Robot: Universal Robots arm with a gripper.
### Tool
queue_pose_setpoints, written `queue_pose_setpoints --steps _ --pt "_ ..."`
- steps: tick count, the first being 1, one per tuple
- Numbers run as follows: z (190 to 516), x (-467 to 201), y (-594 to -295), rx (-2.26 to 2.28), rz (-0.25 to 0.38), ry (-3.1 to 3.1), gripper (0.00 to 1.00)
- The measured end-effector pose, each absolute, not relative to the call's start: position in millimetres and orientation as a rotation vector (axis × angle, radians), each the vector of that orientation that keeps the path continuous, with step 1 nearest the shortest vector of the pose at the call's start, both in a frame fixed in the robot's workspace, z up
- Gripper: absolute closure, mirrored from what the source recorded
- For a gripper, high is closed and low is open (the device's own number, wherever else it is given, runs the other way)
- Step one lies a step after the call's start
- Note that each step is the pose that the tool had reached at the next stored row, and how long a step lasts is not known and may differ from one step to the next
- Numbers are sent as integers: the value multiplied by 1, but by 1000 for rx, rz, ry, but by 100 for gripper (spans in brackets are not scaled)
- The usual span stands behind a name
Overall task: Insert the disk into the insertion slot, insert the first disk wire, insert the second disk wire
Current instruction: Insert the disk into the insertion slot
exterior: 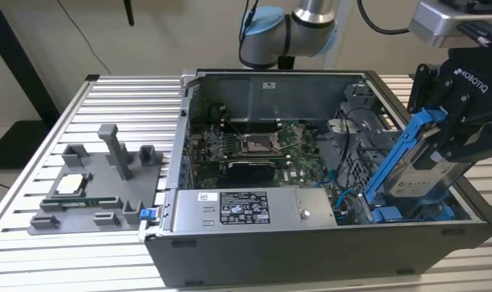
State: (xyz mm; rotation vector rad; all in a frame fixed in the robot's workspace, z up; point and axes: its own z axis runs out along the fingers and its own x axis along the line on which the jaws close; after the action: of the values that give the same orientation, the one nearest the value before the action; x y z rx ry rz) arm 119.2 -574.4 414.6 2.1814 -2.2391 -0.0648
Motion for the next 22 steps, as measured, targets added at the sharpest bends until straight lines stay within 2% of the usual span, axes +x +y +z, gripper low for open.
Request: queue_pose_setpoints --steps 22 --pt "383 121 -574 2184 -73 -2241 100"
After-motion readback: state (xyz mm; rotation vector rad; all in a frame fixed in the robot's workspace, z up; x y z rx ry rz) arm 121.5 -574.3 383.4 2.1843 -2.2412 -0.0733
